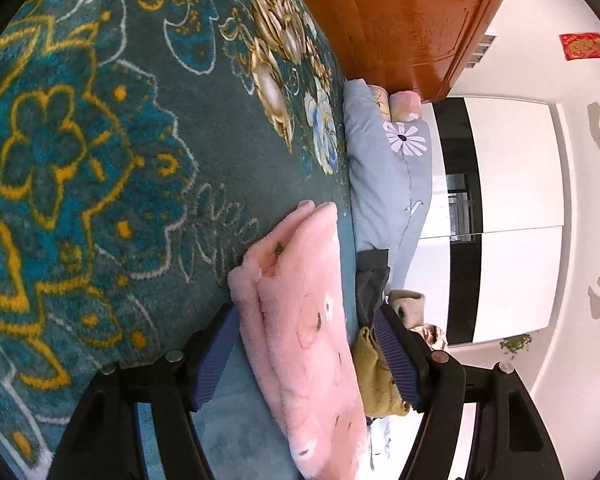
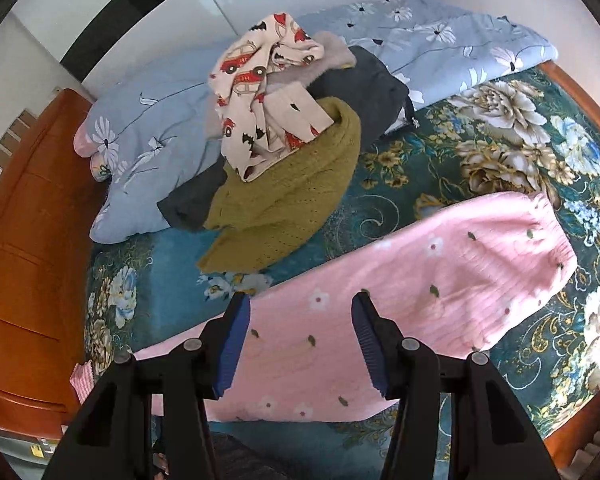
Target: Fold clothes
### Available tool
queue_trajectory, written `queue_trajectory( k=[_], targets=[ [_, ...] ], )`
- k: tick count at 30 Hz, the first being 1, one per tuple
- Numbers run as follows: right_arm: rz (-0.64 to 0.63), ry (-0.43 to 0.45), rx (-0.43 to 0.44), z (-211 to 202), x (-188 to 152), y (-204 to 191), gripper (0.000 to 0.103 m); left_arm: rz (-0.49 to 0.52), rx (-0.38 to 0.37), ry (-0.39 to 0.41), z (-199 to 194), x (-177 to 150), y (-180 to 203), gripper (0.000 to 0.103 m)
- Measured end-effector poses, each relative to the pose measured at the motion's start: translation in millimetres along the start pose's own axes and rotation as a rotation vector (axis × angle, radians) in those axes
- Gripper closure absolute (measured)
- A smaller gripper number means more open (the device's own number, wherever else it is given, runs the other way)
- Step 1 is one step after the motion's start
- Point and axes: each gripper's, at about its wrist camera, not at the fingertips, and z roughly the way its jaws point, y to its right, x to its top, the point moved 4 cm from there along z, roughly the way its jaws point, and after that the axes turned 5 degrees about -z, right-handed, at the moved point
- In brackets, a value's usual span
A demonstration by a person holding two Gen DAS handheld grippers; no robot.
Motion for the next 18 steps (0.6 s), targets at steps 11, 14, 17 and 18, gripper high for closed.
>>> queue_trajectory(
  k=[11,14,17,18],
  targets=[
    [0.0,0.015,-0.007,-11.2,-4.4,-4.1,0.049,-0.013,-0.033,-0.001,-6.2,-0.2,0.2,0.029],
    [-0.009,0.014,-0.008,-11.0,-5.0,-6.7,0.049,-0.016,-0.047,0.001,-7.0,-0.2,0.7,0.029],
    [-0.021,0.008,-0.01,-9.2,-6.2,-9.6,0.049,-0.011,-0.06,0.007,-8.7,0.4,2.8,0.029],
    [-0.024,0.007,-0.009,-8.8,-6.6,-10.2,0.049,-0.007,-0.059,0.009,-9.3,0.7,3.3,0.029]
  ],
)
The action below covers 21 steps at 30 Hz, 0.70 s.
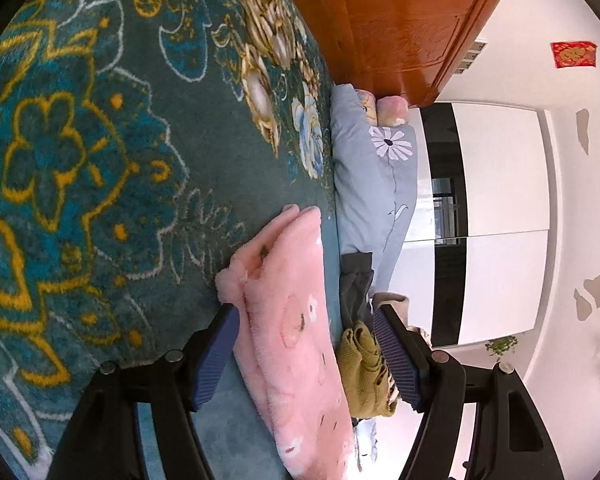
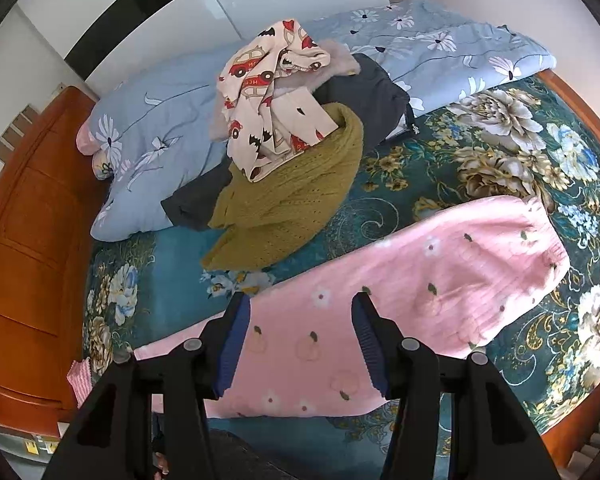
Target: Fold clothes
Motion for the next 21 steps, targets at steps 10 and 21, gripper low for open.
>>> queue_trajectory(
  k=[10,21],
  targets=[
    [-0.003,-0.017,0.0,7,-1,1,0.049,0.03,0.021,-0.021,9,-4,2,0.029],
    [0.008,-0.03,-0.005,14,-7,13,0.049,0.061,0.039,-0.046,13,-8,3,0.029]
  ],
)
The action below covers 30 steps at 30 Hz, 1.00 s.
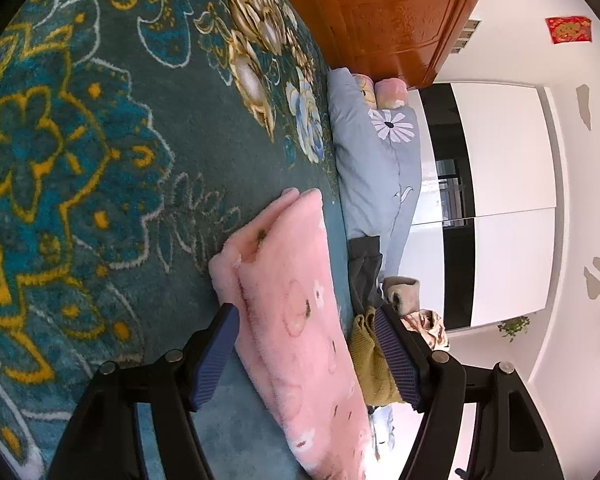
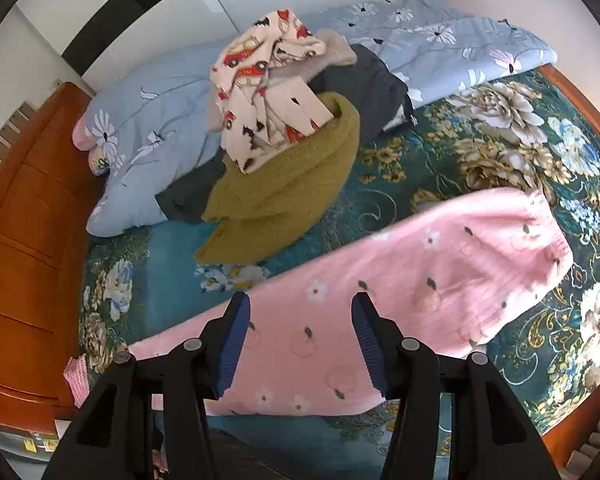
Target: Fold clothes
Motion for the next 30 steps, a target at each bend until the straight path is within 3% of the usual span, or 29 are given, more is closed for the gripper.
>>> queue_trajectory(
  k=[10,23,30],
  targets=[
    [0.057,-0.003,0.037,22,-9,31,0.049,0.046,0.051,-0.028,-6,-12,-1,0.029],
    [0.129,-0.11,0.102,88,-26,93,0.049,0.086,0.249,-0.035,7,-27,6,0.029],
    [0.124,-0.11,0.15,112,-23,120,0.049,0.151,0.376,-0.064,25,-40,18,0.029]
  ],
)
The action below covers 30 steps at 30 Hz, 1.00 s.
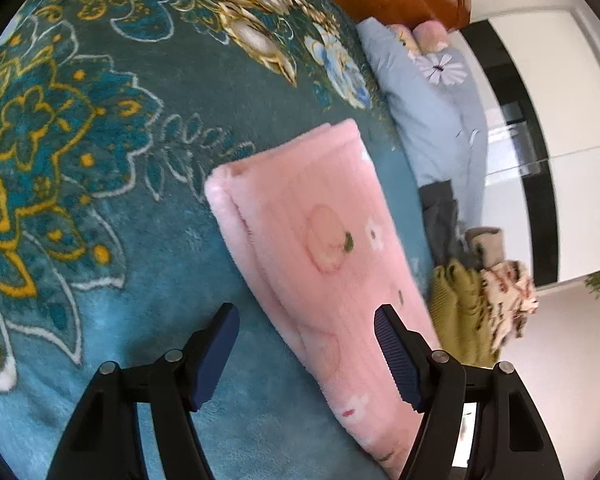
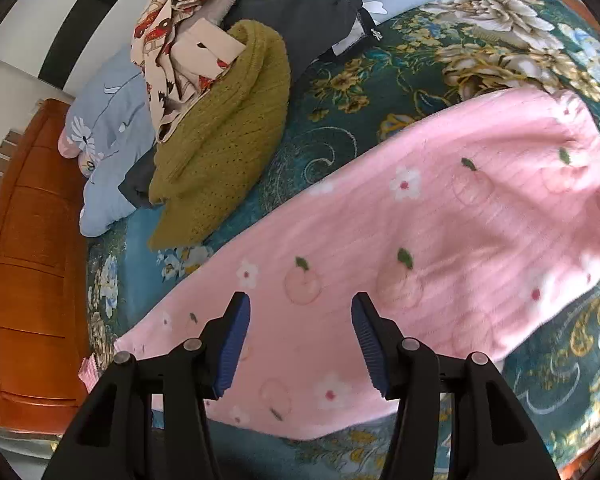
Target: Fold clothes
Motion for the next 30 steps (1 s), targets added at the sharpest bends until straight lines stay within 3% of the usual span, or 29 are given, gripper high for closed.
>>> queue_trajectory(
  k=[5,10,11,15,18,19,23,30],
  targets=[
    [0.02,-0.004,0.024,20,1,17,0.049,0.022,0.082,0.03,8,7,8,0.031],
    [0.008,-0.037,0.003,43,3,28,0.049,-0.044,0.112,0.113,10,22,3,0.031],
    [0.007,-0.043,-0.001,46,5,30,0.049,-0.051,0.12,0.128,10,25,2,0.036],
    [0.007,-0.07,-0.008,55,10,37,0.049,-0.07,0.226,0.168,15,37,-2,0.071],
    [0.021,-0.068,-0.007,56,15,43,0.049,-0.096,0.242,0.172,19,43,-4,0.087],
    [0.029,-0.068,-0.003,57,16,45,0.049,-0.09,0.252,0.173,19,45,-1,0.087],
    [0.053,-0.064,0.014,55,16,50,0.049,0.057,0.352,0.204,15,43,33,0.091],
    [0.078,-0.005,0.065,31,16,61,0.049,0.377,0.367,0.225,-8,17,162,0.092]
  ],
)
